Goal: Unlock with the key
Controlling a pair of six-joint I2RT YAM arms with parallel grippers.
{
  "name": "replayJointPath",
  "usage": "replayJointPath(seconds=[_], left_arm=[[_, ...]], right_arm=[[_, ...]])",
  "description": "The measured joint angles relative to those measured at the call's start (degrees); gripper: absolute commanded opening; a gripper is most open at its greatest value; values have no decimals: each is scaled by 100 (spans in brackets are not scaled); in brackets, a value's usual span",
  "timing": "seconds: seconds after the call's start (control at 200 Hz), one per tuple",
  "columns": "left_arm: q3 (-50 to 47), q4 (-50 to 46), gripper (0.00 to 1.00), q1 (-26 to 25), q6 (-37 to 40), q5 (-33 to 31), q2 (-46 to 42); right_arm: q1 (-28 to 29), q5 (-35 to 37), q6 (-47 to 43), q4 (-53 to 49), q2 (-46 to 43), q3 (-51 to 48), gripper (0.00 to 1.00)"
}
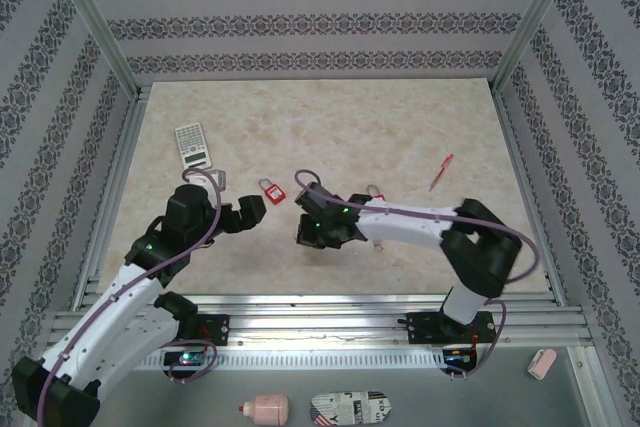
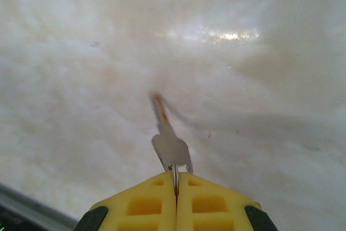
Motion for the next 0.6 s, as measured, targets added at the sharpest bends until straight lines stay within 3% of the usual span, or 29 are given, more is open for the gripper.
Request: replayJointPath(seconds=[0.275,0.42,0.6], left_arm=[[-367,2420,96,-490,-1893,835,861],[-605,3888,94,-787,-3123,870,1303],[-627,4693,95,-1062,-4105,743,1486]], right_arm=[[-459,328,-1060,-540,-1871,756,0],[-706,387,-1591,-793,-2138,1202,0],[-793,356,-1941,-887,-2129,1292,0]])
